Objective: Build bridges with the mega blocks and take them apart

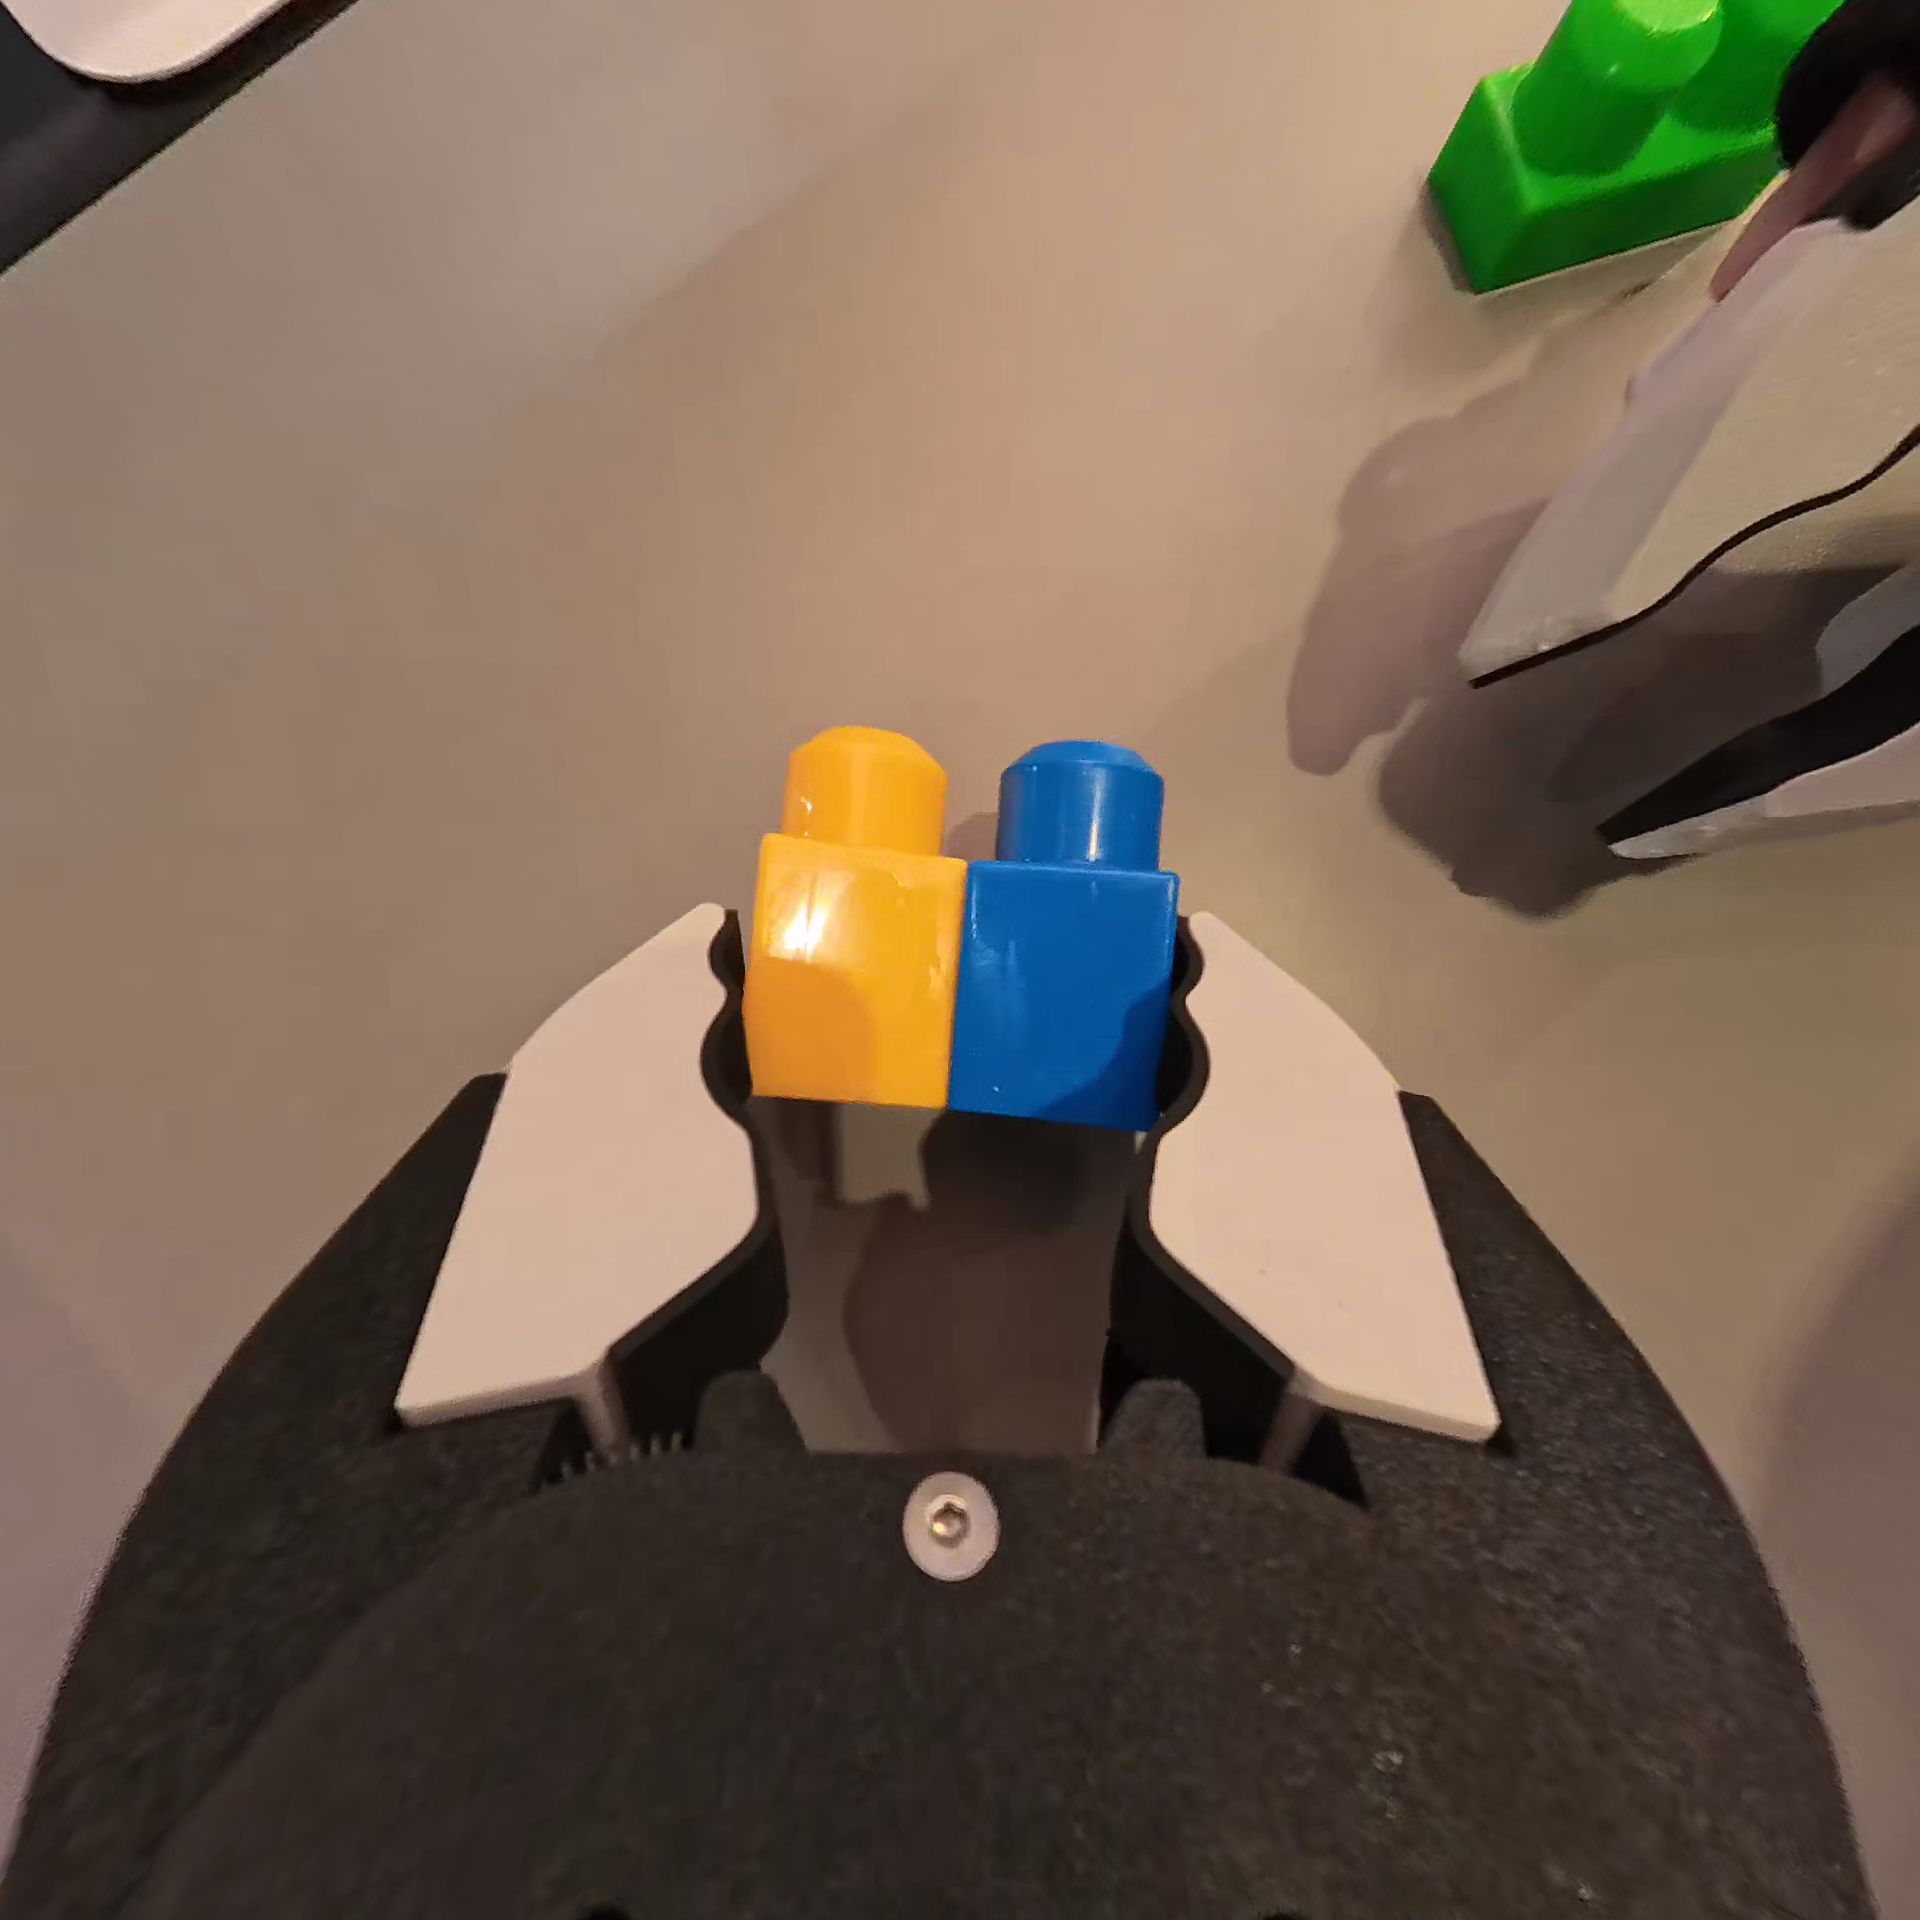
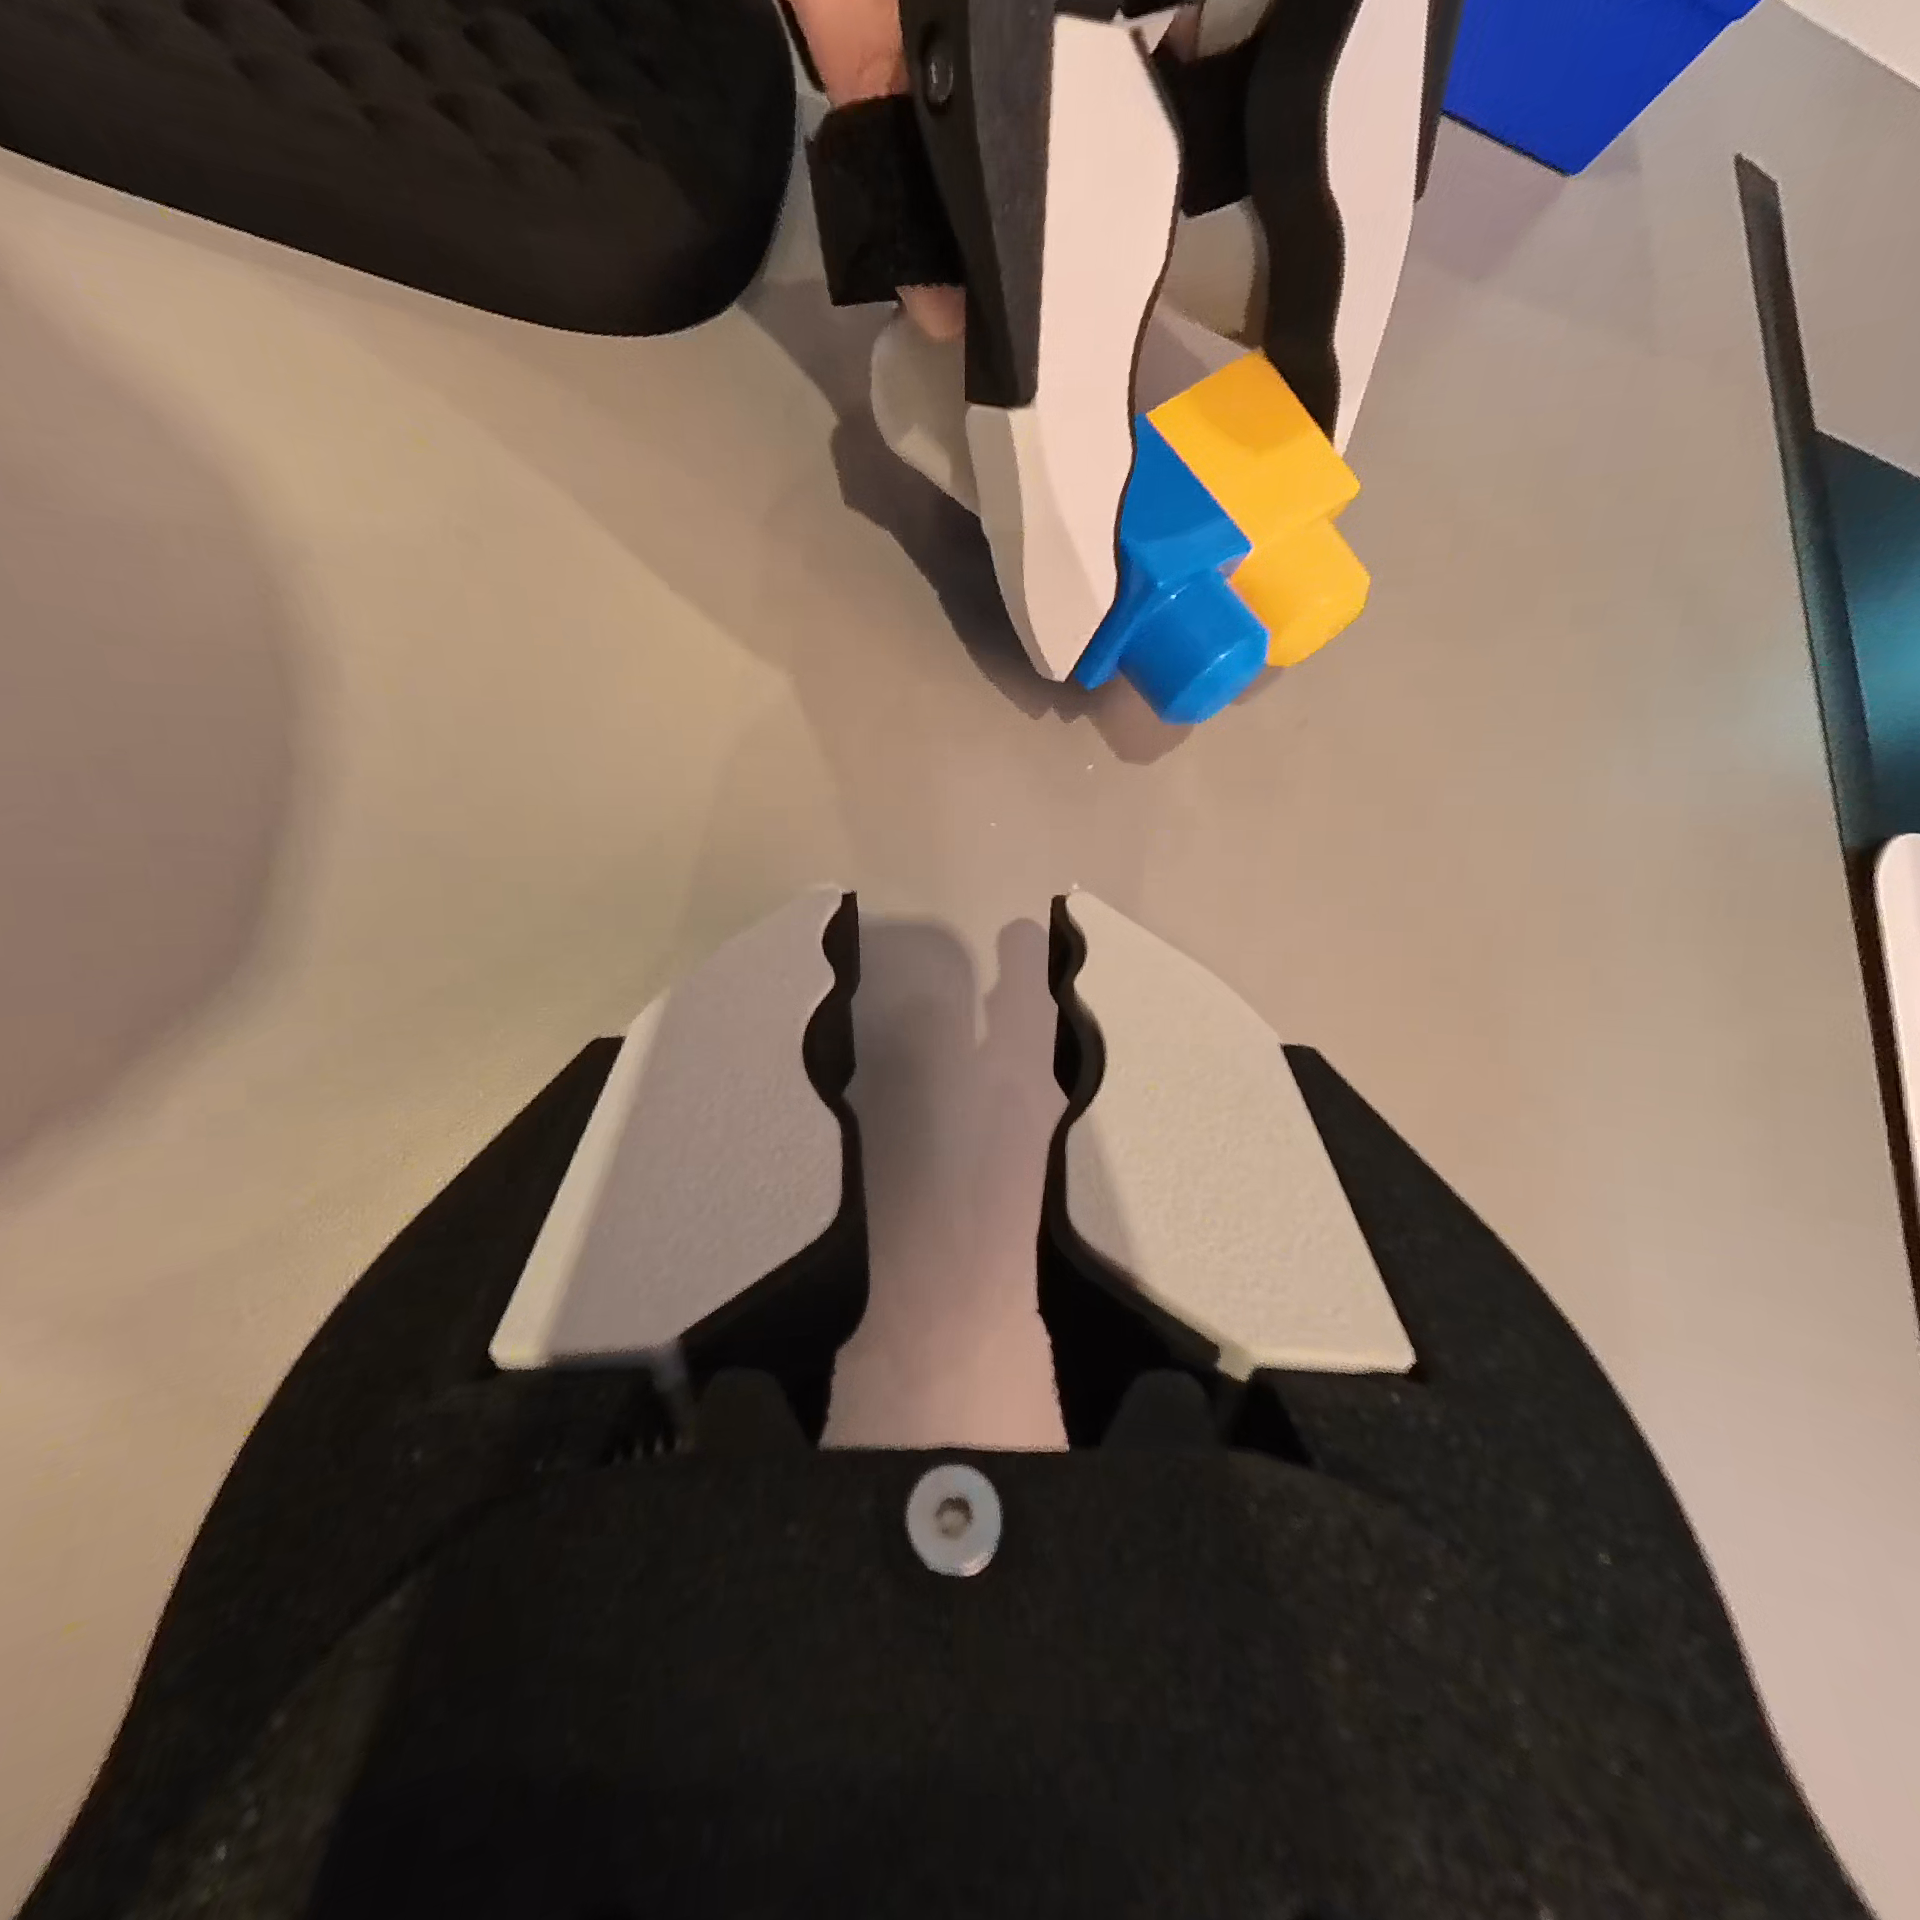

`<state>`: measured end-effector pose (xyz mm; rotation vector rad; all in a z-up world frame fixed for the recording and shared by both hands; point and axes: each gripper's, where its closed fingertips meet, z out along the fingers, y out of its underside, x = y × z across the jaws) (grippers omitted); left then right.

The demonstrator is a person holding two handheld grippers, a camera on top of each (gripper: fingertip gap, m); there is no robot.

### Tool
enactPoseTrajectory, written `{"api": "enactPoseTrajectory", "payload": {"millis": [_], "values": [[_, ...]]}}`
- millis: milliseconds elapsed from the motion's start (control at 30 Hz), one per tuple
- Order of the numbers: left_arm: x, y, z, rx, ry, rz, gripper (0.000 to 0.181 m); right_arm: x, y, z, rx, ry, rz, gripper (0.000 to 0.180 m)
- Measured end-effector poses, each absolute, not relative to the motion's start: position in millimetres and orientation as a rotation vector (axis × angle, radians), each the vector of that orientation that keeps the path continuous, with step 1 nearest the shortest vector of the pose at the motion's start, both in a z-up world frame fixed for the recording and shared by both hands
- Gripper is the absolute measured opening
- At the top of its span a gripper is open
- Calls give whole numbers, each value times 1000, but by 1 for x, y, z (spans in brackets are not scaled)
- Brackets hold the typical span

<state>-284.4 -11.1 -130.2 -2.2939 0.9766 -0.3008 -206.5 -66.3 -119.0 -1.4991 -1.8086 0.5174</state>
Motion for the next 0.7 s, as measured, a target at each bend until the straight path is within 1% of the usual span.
{"api": "enactPoseTrajectory", "payload": {"millis": [200, 333, 700], "values": [[-283, -23, -147, -2359, 1093, -255, 78, -207, -67, -125, -1512, -1824, 520, 34], [-285, -25, -150, -2378, 1143, -206, 78, -208, -68, -125, -1510, -1830, 523, 34], [-287, -29, -153, -2461, 1228, -264, 81, -206, -68, -126, -1518, -1833, 527, 35]]}}
